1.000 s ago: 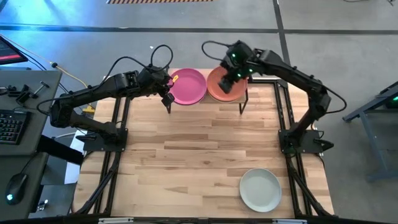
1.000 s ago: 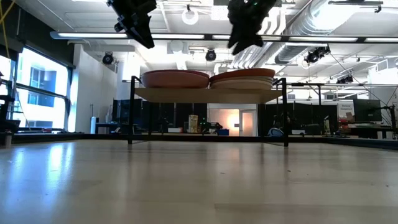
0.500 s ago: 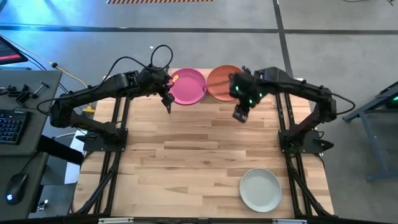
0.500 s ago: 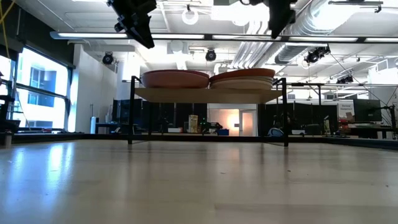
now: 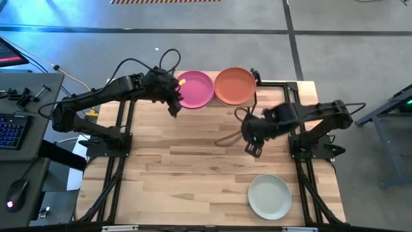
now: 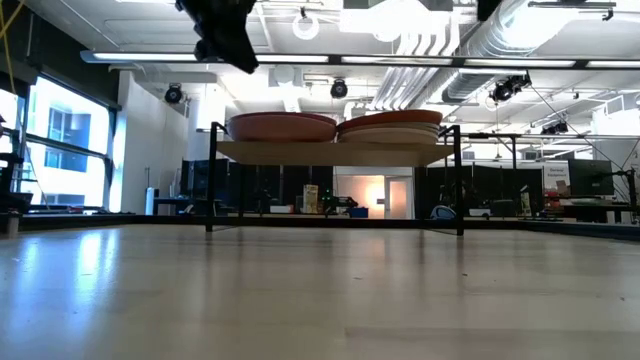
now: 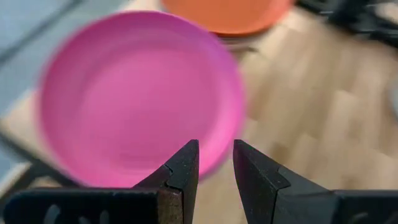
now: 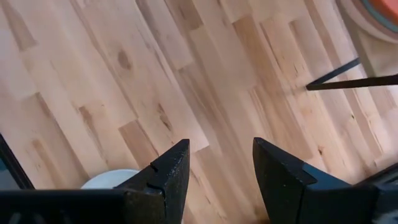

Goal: Place and stack plates onto a shelf
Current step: Stack the white plate on top of the pink plate on the shelf

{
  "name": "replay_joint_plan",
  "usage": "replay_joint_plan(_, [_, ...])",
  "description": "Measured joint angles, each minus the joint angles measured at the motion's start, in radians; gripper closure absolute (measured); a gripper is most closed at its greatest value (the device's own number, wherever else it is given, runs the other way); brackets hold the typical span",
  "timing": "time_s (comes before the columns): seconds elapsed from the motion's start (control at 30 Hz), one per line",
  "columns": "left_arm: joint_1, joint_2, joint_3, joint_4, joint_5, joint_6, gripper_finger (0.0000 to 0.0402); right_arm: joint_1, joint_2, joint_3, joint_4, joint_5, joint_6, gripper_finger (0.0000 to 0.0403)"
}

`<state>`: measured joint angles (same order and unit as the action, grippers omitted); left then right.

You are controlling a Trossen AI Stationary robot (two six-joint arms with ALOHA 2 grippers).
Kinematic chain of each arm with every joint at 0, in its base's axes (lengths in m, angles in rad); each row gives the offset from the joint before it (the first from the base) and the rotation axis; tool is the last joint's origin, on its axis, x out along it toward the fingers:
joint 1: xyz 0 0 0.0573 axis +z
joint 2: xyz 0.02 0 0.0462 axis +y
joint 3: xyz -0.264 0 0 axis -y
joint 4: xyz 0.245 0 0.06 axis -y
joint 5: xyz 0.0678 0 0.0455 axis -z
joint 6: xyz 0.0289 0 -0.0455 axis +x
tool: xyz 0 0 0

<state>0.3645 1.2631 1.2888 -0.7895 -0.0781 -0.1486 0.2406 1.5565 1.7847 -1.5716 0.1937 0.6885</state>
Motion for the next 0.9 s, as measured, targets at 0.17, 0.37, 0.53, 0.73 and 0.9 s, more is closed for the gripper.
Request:
replay_joint_plan(0.17, [-0.038, 0.0, 0.0, 0.0, 0.07, -0.077, 0.0312, 0.117, 0.001, 0.0, 0.0, 0.06, 0.127, 0.0247])
replay_joint_plan(0.37, [-0.124, 0.0, 0.0, -0.027, 0.07, -0.086, 0.0312, 0.22, -0.001, -0.135, 0.009, 0.046, 0.274, 0.0247])
replay_joint_plan(0.53, [-0.2, 0.0, 0.0, -0.029, 0.07, -0.11, 0.0312, 0.301, -0.009, -0.332, 0.123, 0.007, 0.353, 0.0247])
replay_joint_plan(0.73, [-0.259, 0.0, 0.0, -0.029, 0.067, -0.163, 0.0312, 0.348, -0.063, -0.6, 0.427, -0.146, 0.414, 0.0247])
replay_joint_plan(0.9, [-0.294, -0.001, 0.0, -0.03, 0.067, -0.164, 0.0312, 0.353, -0.086, -0.784, 0.601, -0.222, 0.433, 0.0247])
